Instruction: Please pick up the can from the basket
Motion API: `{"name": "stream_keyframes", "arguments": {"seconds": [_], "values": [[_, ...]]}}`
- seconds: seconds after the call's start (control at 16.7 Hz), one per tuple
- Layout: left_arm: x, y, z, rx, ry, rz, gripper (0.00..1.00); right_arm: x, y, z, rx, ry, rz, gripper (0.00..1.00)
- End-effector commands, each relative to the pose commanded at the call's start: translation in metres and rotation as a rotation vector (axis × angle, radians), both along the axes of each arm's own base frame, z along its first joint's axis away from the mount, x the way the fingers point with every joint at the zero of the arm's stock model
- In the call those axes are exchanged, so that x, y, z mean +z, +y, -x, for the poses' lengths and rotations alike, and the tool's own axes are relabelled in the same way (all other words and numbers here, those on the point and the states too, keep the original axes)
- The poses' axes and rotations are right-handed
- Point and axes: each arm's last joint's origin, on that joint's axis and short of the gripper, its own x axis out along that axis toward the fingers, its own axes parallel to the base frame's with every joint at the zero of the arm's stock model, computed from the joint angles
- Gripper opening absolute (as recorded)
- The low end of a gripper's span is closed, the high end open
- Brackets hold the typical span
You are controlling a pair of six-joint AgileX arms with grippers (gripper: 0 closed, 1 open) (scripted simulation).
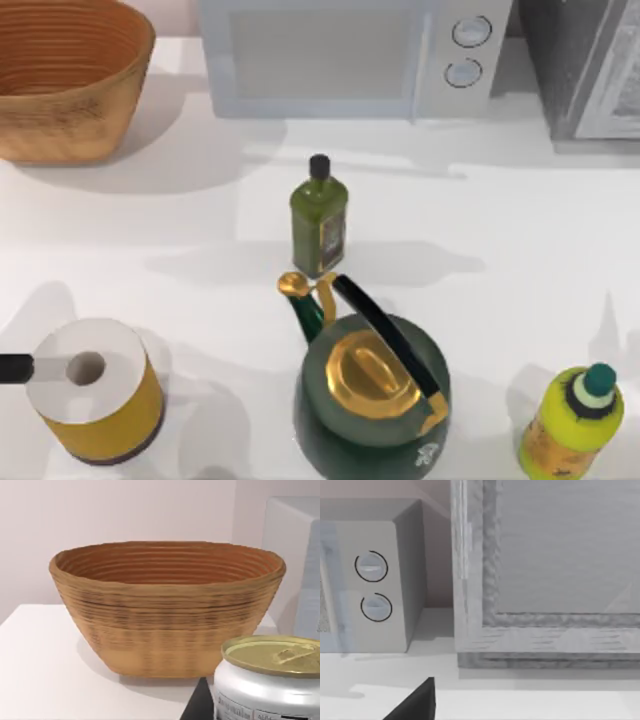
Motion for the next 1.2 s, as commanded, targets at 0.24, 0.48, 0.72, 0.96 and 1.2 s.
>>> {"name": "stream_keyframes", "arguments": {"seconds": [0.24,0.48,0.72,0.96,1.2], "values": [[0.011,-0.001,-0.002,-0.039,-0.012,-0.008,0.0,0.0,0.0,0.0,0.0,0.0,0.0,1.0],[0.046,-0.005,-0.016,-0.185,-0.038,-0.034,0.0,0.0,0.0,0.0,0.0,0.0,0.0,1.0],[0.083,-0.01,-0.057,-0.418,-0.053,-0.066,0.0,0.0,0.0,0.0,0.0,0.0,0.0,1.0],[0.092,-0.016,-0.13,-0.69,-0.045,-0.08,0.0,0.0,0.0,0.0,0.0,0.0,0.0,1.0],[0.053,-0.024,-0.213,-0.963,-0.017,-0.06,0.0,0.0,0.0,0.0,0.0,0.0,0.0,1.0]]}}
